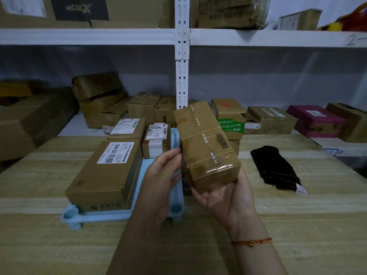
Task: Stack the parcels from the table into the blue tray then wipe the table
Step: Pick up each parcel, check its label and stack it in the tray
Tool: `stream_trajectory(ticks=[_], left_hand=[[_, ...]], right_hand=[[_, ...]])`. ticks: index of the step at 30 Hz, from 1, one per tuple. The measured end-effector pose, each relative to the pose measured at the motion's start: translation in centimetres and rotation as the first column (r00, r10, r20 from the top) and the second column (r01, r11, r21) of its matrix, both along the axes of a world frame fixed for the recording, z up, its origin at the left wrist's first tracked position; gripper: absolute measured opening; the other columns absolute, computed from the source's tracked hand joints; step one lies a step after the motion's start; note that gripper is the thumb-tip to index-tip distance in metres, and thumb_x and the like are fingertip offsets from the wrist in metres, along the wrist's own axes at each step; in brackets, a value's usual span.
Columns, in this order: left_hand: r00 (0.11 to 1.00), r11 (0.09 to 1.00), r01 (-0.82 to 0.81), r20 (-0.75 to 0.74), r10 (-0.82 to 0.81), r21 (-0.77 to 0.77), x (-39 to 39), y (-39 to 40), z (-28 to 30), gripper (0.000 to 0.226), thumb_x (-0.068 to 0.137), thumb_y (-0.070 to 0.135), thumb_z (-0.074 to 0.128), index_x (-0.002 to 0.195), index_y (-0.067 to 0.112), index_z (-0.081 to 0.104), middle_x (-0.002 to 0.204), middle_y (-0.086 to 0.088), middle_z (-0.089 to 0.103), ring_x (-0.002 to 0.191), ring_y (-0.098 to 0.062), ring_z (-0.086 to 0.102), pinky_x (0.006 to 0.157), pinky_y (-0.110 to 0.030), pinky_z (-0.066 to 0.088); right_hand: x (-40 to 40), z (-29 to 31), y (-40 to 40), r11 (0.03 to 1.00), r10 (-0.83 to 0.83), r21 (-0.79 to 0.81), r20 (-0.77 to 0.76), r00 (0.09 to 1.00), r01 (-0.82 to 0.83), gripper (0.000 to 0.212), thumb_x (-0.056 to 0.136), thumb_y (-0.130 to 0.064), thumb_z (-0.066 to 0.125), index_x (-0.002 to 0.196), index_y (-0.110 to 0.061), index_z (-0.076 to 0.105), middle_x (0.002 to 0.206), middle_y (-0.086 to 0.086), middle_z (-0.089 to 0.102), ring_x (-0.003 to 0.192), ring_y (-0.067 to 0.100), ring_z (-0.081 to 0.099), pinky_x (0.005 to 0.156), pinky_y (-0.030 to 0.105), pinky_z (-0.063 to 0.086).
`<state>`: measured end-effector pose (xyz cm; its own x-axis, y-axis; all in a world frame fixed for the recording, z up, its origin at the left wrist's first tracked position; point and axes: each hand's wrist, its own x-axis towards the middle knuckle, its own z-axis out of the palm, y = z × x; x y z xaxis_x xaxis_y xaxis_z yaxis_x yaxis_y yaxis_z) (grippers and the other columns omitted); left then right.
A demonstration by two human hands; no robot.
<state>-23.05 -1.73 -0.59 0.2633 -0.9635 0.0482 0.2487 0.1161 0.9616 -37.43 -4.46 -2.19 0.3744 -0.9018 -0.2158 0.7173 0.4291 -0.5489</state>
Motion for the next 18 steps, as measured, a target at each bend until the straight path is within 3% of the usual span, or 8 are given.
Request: stream_trajectory(ticks=[4, 7, 9, 12, 16, 18], left_hand=[[0.993, 0.989, 0.119, -0.012, -0.118, 0.089, -0.6, -0.1, -0.6, 0.043, 0.085, 0.047, 0.062, 0.116, 0.017, 0.066, 0.108, -0.015, 0.066, 0.101, -0.027, 0.059, 0.098, -0.045, 0.045], [0.988, 0.983, 0.154, -0.026, -0.153, 0.097, -0.7, -0.1, -0.8, 0.055, 0.079, 0.056, 0.064, 0.12, 0.02, 0.064, 0.112, -0.021, 0.065, 0.106, -0.028, 0.06, 0.094, -0.046, 0.05], [0.989, 0.987, 0.145, -0.033, -0.143, 0.074, -0.8, -0.2, -0.9, 0.062, 0.075, 0.057, 0.066, 0.125, 0.019, 0.061, 0.116, -0.011, 0.069, 0.11, -0.026, 0.062, 0.084, -0.039, 0.051], [0.989, 0.994, 0.11, -0.103, -0.108, 0.021, -1.1, -0.1, -0.6, 0.067, 0.072, 0.052, 0.068, 0.128, 0.016, 0.056, 0.112, -0.005, 0.072, 0.1, -0.019, 0.067, 0.075, -0.032, 0.051], [0.955, 0.994, 0.112, -0.273, -0.112, -0.015, -0.9, -0.1, -0.6, 0.068, 0.073, 0.041, 0.064, 0.134, 0.014, 0.05, 0.123, -0.013, 0.066, 0.107, -0.025, 0.066, 0.074, -0.039, 0.055], [0.941, 0.994, 0.112, -0.322, -0.108, -0.004, -0.7, -0.1, -0.7, 0.071, 0.072, 0.036, 0.067, 0.138, 0.018, 0.046, 0.126, -0.013, 0.063, 0.109, -0.027, 0.065, 0.073, -0.041, 0.056]], right_hand=[[0.3, 0.0, 0.4, 0.997, 0.076, 0.026, 0.042, 0.996, -0.077, 0.062, 0.075, -0.056, 0.053, 0.118, -0.014, 0.067, 0.118, 0.021, 0.069, 0.114, 0.039, 0.062, 0.08, 0.042, 0.058], [0.2, -0.3, 0.3, 0.995, 0.095, 0.039, 0.058, 0.994, -0.097, 0.061, 0.082, -0.059, 0.05, 0.119, -0.014, 0.067, 0.119, 0.023, 0.068, 0.115, 0.04, 0.062, 0.086, 0.044, 0.056], [0.2, -0.7, 0.1, 0.994, 0.105, 0.041, 0.019, 0.994, -0.106, 0.061, 0.087, -0.06, 0.047, 0.119, -0.012, 0.067, 0.118, 0.025, 0.069, 0.113, 0.041, 0.063, 0.09, 0.048, 0.053], [0.2, -1.0, -0.2, 0.996, 0.09, 0.037, -0.146, 0.985, -0.085, 0.057, 0.091, -0.057, 0.046, 0.116, -0.01, 0.068, 0.111, 0.022, 0.072, 0.102, 0.037, 0.069, 0.087, 0.047, 0.053], [-0.1, -1.2, -0.3, 0.995, -0.072, -0.086, -0.307, 0.949, 0.047, 0.023, 0.092, -0.025, 0.06, 0.113, -0.016, 0.066, 0.086, 0.007, 0.076, 0.077, 0.019, 0.071, 0.084, 0.04, 0.054], [-0.3, -1.1, -0.3, 0.972, -0.205, -0.183, -0.371, 0.906, 0.145, 0.026, 0.088, -0.005, 0.063, 0.11, -0.02, 0.064, 0.082, 0.004, 0.076, 0.076, 0.017, 0.071, 0.076, 0.035, 0.055]])
